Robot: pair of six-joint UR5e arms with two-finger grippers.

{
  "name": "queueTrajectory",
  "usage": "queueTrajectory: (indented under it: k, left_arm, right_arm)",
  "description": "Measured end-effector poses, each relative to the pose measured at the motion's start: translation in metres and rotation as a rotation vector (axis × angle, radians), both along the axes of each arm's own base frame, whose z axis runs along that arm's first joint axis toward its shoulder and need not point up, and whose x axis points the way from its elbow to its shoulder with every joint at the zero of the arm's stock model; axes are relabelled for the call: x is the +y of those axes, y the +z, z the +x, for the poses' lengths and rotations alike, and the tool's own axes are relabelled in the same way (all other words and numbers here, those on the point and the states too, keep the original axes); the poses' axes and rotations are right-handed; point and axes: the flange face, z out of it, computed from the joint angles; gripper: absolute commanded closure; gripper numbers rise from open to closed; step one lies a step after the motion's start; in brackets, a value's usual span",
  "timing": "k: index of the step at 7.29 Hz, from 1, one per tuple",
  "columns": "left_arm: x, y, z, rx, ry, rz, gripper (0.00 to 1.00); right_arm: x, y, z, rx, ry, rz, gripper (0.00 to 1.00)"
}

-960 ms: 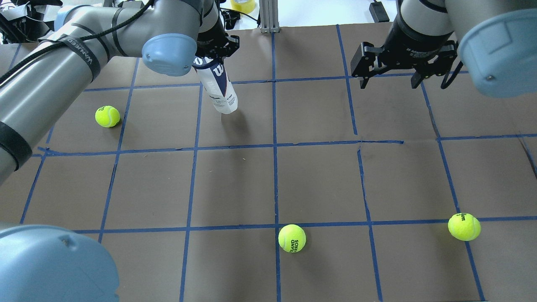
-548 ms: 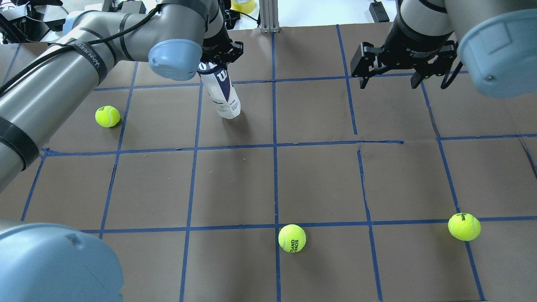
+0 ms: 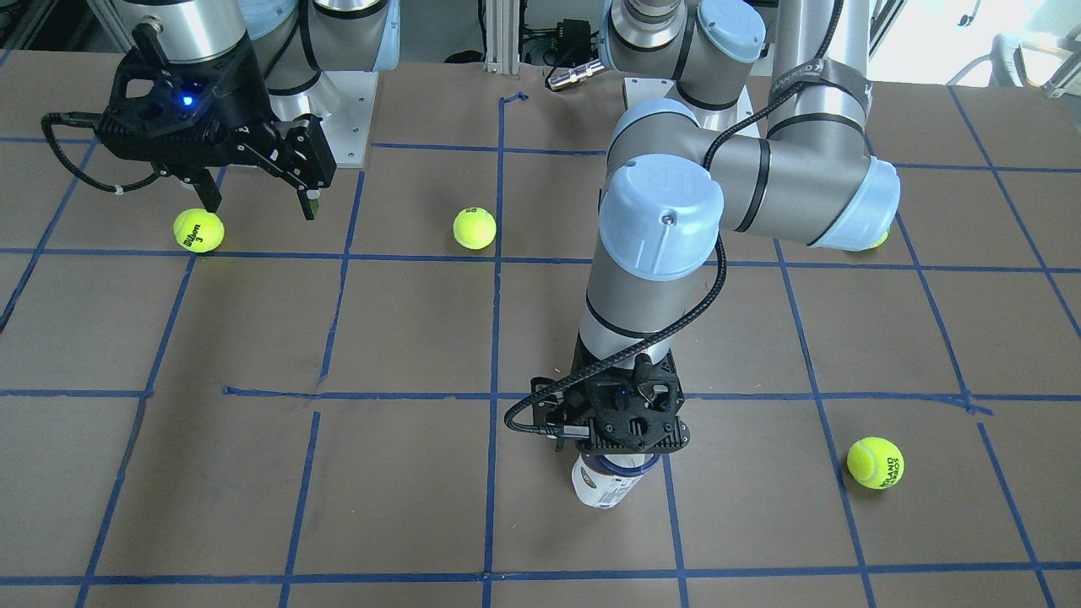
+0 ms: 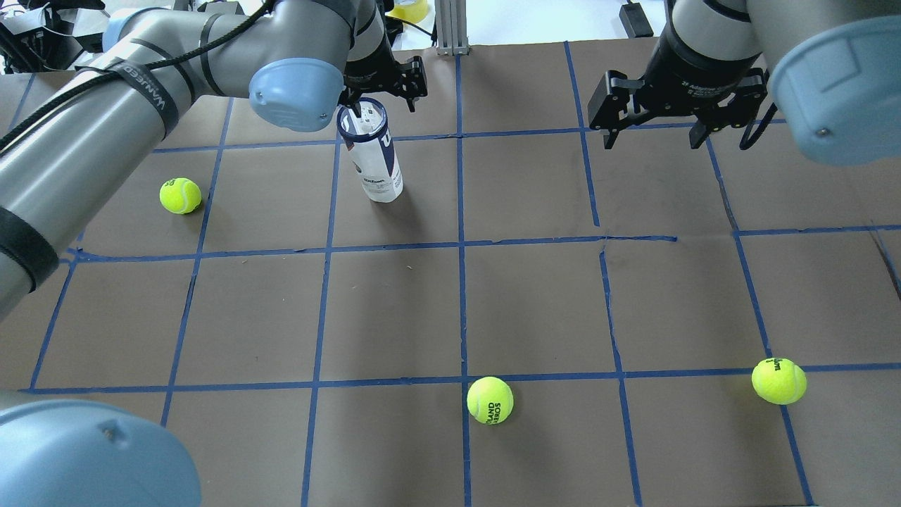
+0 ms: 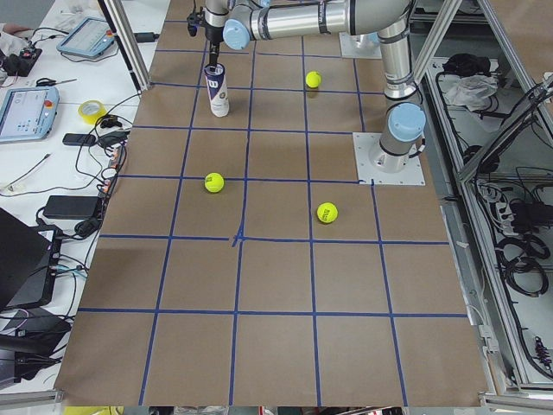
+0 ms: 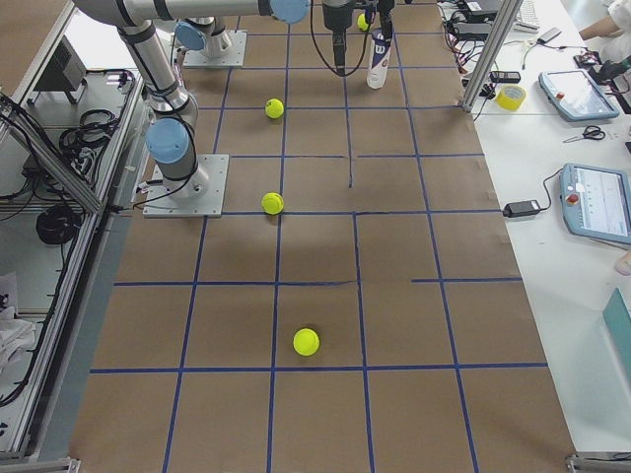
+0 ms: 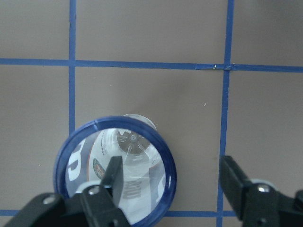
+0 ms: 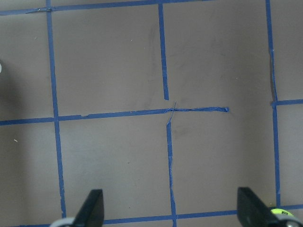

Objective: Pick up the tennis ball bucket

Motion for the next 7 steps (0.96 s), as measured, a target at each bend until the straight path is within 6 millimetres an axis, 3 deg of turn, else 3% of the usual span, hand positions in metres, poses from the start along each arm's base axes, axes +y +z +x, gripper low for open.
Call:
queueTrajectory:
  k: [2, 4, 5, 7]
  left_arm:
    - [0.014, 0.054, 0.01, -0.01, -0.007, 0.047, 0.0]
    - [0.032, 0.105, 0.046, -0.023, -0.019, 0.083, 0.0]
    - [0.042, 0.116, 0.064, -0.031, -0.03, 0.094, 0.0]
    - [0.058, 0.106, 0.096, -0.04, -0.002, 0.115, 0.0]
  right_arm:
    - [0.0, 0.0, 0.0, 0.0, 0.001, 0.001, 0.0]
    - [0.0, 0.0, 0.0, 0.0, 0.002, 0.001, 0.0]
    - [0.0, 0.0, 0.0, 0.0, 0.002, 0.001, 0.0]
    - [0.0, 0.0, 0.0, 0.0, 0.003, 0.0, 0.0]
